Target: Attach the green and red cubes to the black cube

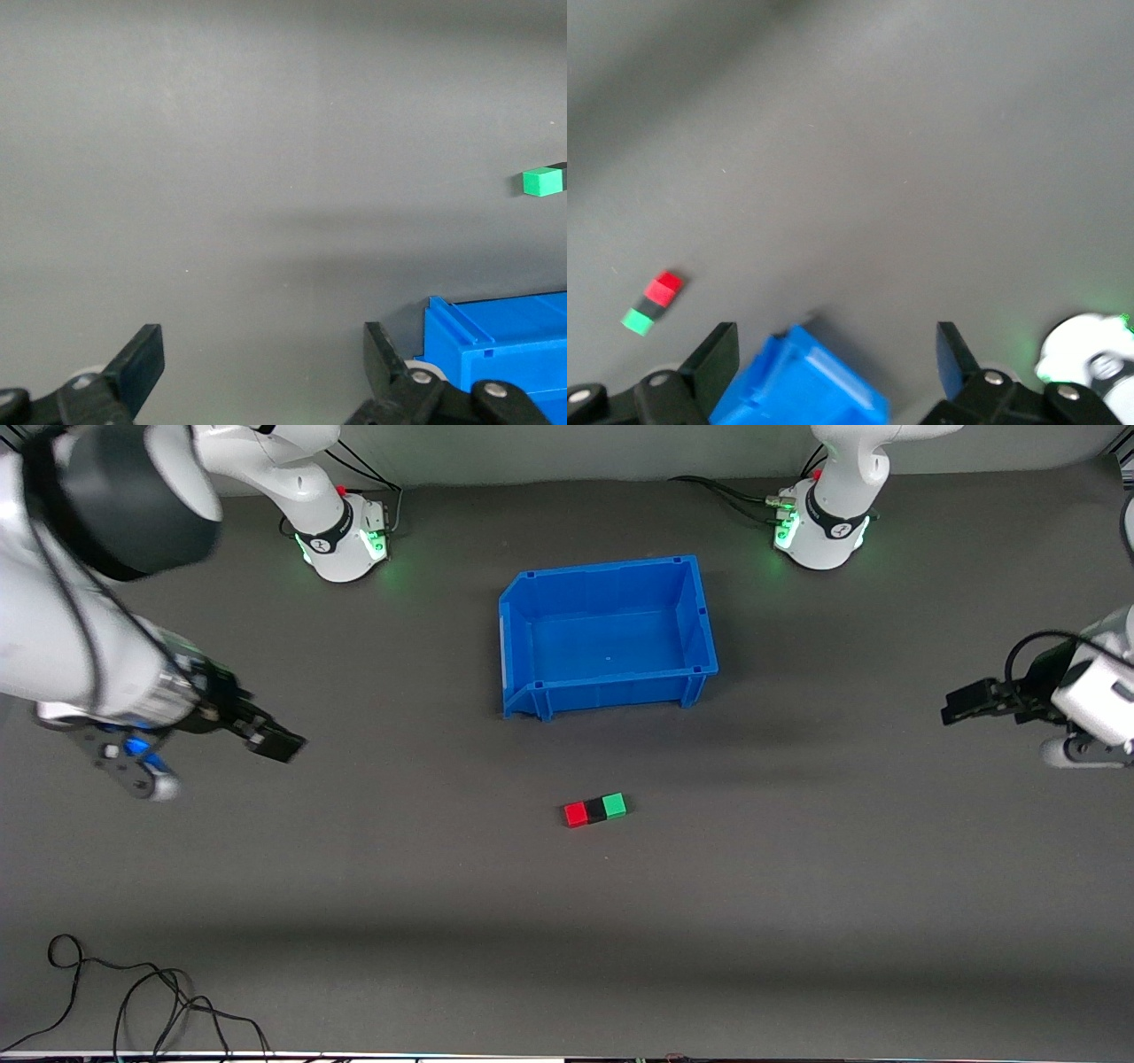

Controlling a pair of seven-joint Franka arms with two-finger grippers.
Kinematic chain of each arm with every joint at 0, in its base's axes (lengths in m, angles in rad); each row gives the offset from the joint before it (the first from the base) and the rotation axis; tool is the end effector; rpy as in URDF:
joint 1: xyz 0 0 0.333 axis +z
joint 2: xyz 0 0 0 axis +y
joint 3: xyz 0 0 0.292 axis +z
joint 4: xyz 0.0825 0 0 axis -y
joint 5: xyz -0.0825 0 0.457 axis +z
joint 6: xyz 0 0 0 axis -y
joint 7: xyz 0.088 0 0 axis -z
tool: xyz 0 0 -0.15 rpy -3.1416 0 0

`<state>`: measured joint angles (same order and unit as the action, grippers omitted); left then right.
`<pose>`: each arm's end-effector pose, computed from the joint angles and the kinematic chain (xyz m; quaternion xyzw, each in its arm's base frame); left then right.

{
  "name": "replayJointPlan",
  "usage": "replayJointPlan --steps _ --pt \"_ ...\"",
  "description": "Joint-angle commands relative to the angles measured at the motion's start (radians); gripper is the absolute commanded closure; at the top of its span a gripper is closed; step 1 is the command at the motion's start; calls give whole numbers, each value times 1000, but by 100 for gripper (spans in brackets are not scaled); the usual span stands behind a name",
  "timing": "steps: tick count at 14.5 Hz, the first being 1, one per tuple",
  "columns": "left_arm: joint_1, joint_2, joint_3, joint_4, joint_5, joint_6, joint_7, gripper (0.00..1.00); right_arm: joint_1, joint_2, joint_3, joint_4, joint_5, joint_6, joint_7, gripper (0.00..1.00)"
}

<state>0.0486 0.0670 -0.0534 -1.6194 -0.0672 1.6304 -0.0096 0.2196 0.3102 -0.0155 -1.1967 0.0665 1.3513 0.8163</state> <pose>0.6448 -0.0121 0.4938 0.9990 0.0053 -0.0282 0.0351 0.6655 0.1505 0.5359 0.9516 -0.2956 -0.0827 0.0113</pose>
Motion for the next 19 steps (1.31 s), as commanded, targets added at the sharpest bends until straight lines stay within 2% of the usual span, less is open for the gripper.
replayJointPlan --steps 1,4,6,8,11,19 --pt "-10 -64 -3 -4 23 -20 23 0 -25 -100 -39 -125 12 11 -281 1" --pt "-13 -79 -17 -4 23 -30 23 0 -22 -105 -90 -138 1 18 -556 1" --pt "-15 -76 -16 15 26 -32 22 0 -20 -106 -109 -153 -2 54 -637 1" --pt "-25 -69 -13 33 33 -32 23 0 -16 -127 -109 -191 -4 116 -638 1" --pt "-84 -67 32 35 61 -32 37 0 -12 -149 -109 -245 -5 209 -658 1" --pt "-79 -64 40 30 61 -32 54 0 -12 -155 -110 -259 -27 215 -680 1"
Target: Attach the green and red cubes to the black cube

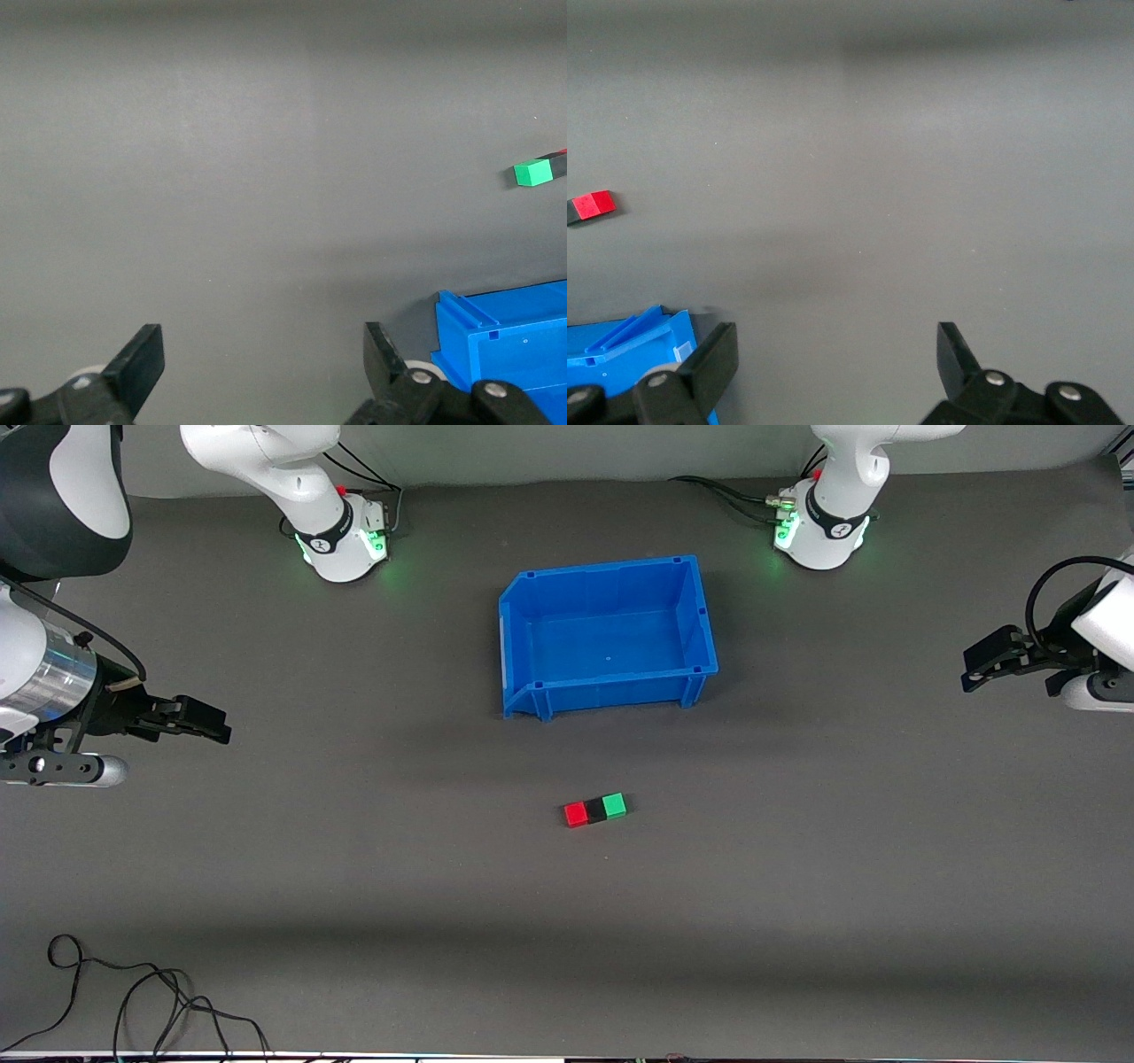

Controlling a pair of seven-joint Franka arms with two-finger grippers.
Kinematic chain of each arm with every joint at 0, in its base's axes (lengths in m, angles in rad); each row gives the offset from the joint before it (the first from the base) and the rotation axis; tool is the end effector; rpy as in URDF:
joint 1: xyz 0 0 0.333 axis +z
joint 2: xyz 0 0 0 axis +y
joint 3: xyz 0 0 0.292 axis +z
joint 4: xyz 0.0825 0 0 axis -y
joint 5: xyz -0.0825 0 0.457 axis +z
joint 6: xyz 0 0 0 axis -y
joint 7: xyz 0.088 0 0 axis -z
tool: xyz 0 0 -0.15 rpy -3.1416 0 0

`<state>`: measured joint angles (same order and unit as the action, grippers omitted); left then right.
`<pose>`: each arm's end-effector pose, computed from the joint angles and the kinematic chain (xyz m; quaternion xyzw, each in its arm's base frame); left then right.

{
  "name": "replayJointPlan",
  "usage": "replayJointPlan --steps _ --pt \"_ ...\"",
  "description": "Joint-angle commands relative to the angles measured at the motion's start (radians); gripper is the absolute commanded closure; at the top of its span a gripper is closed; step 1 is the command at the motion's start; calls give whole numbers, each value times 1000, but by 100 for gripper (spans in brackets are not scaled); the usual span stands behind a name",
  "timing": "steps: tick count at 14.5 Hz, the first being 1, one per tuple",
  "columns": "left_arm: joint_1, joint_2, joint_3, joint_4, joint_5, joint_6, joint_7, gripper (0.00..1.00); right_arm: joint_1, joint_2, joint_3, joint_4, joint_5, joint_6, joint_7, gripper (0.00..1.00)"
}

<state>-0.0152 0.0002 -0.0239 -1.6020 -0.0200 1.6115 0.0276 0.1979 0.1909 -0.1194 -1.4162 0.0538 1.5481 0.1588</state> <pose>0.6307 -0.0276 0.5439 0.9994 -0.0330 0.0046 0.0100 0.6717 0.0666 0.5159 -0.9987 0.0395 0.0305 0.0120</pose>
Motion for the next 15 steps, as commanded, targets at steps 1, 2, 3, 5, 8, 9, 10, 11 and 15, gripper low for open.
replayJointPlan --steps 1,2,3,5,8,9,10,11,15 --pt "-17 7 9 14 14 -13 15 0 9 -41 -6 -46 -14 18 -22 1" --pt "-19 11 9 14 14 -13 15 0 6 -45 -6 -55 -14 24 -24 1" --pt "-16 9 7 14 14 -22 15 0 0 -62 -5 -78 -14 36 -25 1" --pt "-20 9 7 14 17 -39 15 0 -53 -112 26 -156 -14 81 -31 1" --pt "-17 9 6 14 23 -39 17 0 -93 -186 50 -259 -15 115 -68 1" --pt "-12 9 6 14 23 -38 17 0 -116 -211 84 -282 -20 112 -64 1" --pt "-11 9 7 14 23 -39 17 0 -147 -256 131 -332 -50 115 -55 1" --pt "-11 11 9 14 25 -39 15 0 -161 -292 171 -386 -87 134 -47 1" --pt "-11 11 7 14 25 -39 12 0 -158 -291 179 -392 -77 170 40 1"
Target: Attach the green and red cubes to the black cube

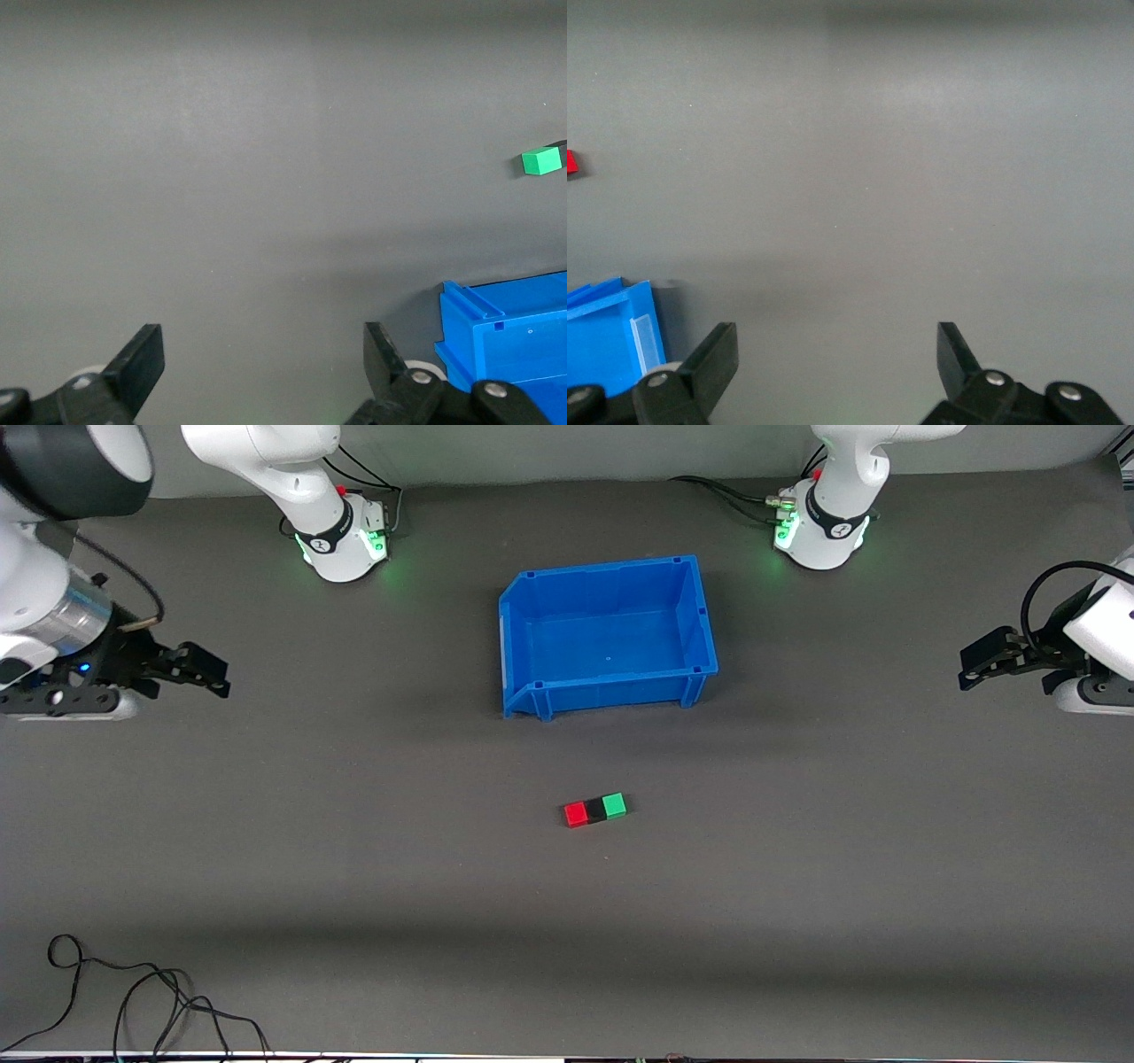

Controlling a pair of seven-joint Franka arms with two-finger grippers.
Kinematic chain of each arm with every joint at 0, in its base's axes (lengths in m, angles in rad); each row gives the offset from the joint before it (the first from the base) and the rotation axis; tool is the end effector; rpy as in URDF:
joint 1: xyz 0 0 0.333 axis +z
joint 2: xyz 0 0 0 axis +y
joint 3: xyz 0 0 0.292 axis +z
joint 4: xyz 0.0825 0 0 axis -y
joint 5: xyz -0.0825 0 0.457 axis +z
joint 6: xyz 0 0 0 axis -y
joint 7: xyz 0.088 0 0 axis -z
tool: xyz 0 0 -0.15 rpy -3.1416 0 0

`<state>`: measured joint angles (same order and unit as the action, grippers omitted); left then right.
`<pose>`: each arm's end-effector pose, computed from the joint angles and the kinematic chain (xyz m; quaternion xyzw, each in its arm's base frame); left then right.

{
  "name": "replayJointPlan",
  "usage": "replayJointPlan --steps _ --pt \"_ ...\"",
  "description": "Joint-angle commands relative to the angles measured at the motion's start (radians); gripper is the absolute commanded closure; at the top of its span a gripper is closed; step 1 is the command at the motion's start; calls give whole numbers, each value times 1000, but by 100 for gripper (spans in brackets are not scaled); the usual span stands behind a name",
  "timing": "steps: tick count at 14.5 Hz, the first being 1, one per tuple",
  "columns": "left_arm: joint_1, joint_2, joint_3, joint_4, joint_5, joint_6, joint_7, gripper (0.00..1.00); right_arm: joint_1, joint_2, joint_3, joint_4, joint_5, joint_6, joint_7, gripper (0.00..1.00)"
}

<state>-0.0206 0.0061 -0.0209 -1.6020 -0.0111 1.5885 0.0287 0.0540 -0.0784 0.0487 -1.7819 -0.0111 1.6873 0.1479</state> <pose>0.6285 -0.0277 0.5382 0.9993 -0.0349 -0.0098 0.0056 0.6057 0.0614 0.5004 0.9997 -0.0220 -0.0072 0.0084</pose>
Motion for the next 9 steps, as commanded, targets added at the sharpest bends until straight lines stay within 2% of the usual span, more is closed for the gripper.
replayJointPlan --steps 1,4,9 --pt "-6 3 4 14 16 -18 11 0 -14 -17 16 -21 -7 29 79 1" --pt "-6 5 4 14 14 -18 8 0 -40 6 53 7 -7 20 90 1" --pt "-6 5 4 14 14 -18 2 0 -36 62 22 98 8 -40 76 1"
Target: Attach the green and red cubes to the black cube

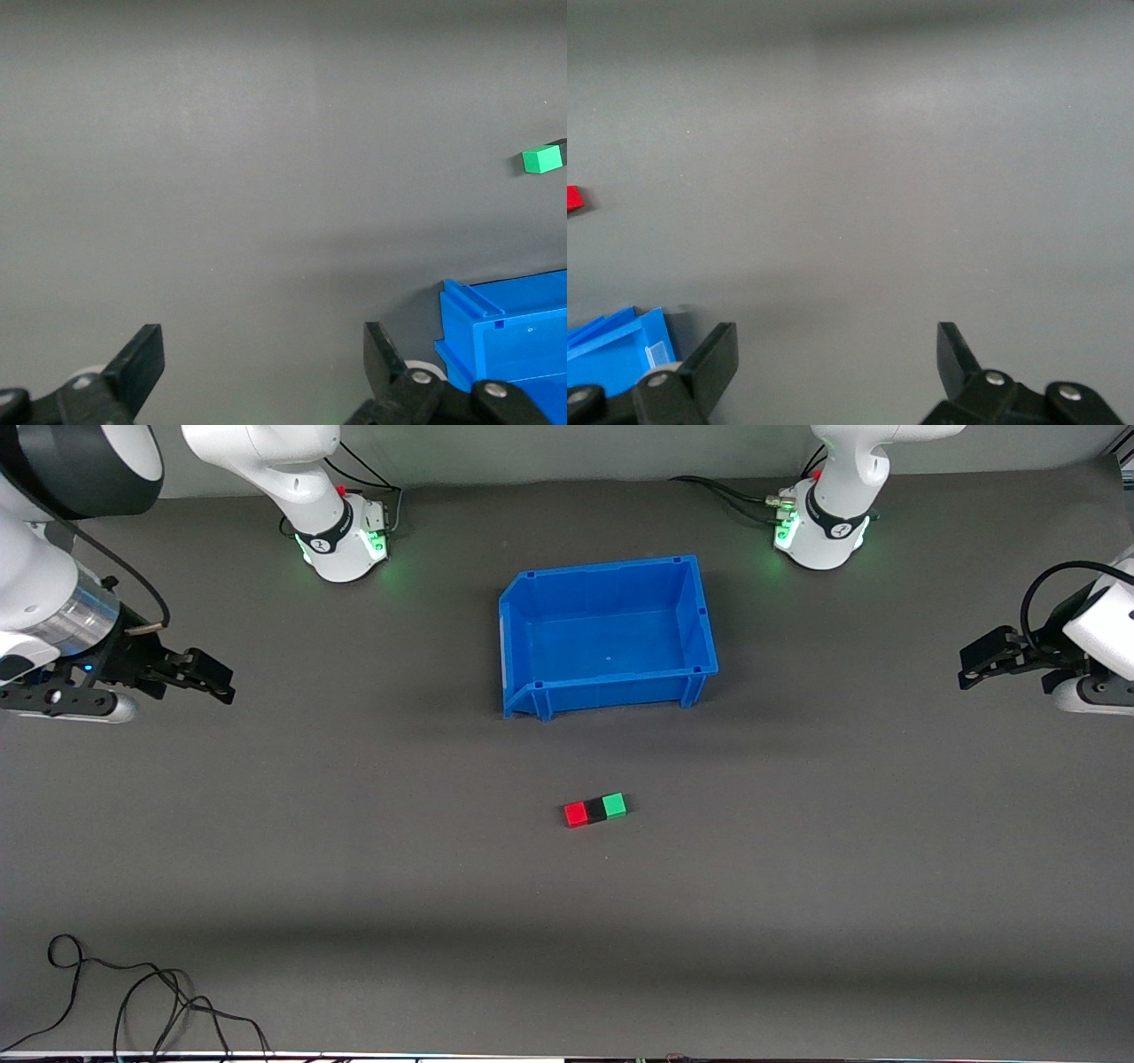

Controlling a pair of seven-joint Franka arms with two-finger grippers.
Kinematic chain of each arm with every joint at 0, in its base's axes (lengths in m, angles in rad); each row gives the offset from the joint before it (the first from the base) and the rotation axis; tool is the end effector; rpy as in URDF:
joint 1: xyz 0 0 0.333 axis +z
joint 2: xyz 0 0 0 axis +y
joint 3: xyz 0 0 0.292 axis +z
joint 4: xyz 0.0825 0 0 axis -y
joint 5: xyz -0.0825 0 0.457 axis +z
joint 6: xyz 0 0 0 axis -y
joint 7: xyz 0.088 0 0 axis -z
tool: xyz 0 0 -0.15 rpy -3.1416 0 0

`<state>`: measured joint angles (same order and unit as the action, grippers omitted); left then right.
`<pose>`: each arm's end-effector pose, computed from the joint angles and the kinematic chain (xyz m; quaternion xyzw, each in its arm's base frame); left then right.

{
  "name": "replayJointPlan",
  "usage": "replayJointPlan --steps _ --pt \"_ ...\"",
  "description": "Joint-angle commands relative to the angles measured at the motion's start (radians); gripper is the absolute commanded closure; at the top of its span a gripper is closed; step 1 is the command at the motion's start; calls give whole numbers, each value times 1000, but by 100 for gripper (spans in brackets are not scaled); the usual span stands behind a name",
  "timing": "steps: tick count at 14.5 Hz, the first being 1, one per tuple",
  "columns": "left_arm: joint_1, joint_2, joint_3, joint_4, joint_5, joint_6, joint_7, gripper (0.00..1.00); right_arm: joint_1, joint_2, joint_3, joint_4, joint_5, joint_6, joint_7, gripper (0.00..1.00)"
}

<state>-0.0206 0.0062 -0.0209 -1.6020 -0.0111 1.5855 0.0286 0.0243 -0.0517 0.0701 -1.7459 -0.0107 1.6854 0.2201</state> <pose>0.6280 -0.0277 0.5379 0.9993 -0.0349 -0.0114 0.0055 0.6150 0.0573 0.5037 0.9980 -0.0622 -0.0033 0.0077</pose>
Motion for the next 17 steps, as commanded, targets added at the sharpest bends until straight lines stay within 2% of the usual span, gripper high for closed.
replayJointPlan --steps 1,17 --pt "-6 4 4 14 14 -15 -1 0 -4 35 2 60 8 -38 2 1" --pt "-7 4 4 16 13 -15 -7 0 3 59 8 74 8 -21 -2 1"
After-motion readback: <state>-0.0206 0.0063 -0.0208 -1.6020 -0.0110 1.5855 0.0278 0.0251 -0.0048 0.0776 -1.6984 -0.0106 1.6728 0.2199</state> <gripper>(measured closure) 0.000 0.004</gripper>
